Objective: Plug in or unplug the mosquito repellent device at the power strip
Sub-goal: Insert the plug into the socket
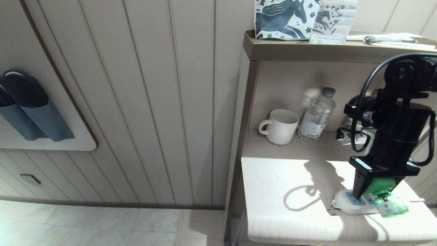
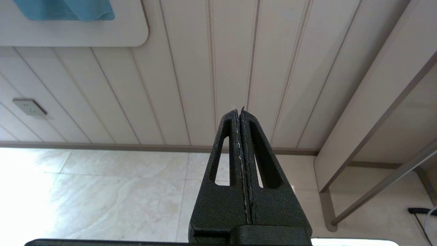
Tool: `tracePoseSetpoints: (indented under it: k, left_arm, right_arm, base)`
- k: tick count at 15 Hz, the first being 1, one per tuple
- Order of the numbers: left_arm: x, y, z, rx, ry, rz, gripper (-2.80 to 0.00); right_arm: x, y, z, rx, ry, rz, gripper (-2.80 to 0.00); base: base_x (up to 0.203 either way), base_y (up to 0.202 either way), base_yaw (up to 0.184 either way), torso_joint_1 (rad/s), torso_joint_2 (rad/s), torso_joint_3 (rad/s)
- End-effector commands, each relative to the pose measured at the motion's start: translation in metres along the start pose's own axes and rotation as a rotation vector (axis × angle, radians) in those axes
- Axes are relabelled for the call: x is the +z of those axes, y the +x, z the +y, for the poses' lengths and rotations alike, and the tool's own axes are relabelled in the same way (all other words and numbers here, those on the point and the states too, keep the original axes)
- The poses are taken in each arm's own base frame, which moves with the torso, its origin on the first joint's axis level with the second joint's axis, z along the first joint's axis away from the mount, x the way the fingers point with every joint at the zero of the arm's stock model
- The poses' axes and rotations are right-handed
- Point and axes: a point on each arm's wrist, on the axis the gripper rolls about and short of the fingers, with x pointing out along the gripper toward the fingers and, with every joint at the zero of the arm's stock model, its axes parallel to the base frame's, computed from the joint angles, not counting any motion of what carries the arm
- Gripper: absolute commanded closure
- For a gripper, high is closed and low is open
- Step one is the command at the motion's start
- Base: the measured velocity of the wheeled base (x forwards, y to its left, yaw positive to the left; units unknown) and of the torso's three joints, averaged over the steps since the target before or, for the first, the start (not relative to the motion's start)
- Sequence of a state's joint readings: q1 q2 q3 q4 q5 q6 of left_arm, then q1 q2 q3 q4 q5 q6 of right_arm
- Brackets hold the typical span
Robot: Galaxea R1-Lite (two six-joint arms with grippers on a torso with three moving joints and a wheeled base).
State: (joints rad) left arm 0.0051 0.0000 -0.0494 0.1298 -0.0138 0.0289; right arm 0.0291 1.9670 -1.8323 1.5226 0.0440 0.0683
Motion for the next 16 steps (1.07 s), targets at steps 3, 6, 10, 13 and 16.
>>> tracePoseSetpoints:
  k: [3,6,10,13,16]
  left_arm:
    - [-0.0001,0.0000,0.0000,0.000,0.000,0.001,0.00]
    - [-0.0001,0.0000,0.0000,0.001,0.000,0.001,0.00]
    - [-0.0001,0.0000,0.0000,0.000,0.000,0.001,0.00]
    - [-0.0001,0.0000,0.0000,0.001,0.000,0.001,0.00]
    - [-0.0001,0.0000,0.0000,-0.001,0.000,0.001,0.00]
  right_arm:
    - [-0.0009,0.0045,-0.0038,-0.003,0.014,0.066,0.00]
    - [-0.0001,0.0060,-0.0037,-0.003,0.016,0.073,0.00]
    - [-0.0011,0.0081,-0.0026,-0.003,0.012,0.086,0.00]
    - [-0.0016,0.0103,-0.0028,-0.002,0.013,0.098,0.00]
    - [-0.0018,0.0110,-0.0027,-0.002,0.013,0.102,0.00]
  base:
    - [0.000,0.000,0.000,0.000,0.00,0.000]
    - [0.000,0.000,0.000,0.000,0.00,0.000]
    - [0.000,0.000,0.000,0.000,0.00,0.000]
    - [0.000,0.000,0.000,0.000,0.00,0.000]
    - [0.000,0.000,0.000,0.000,0.00,0.000]
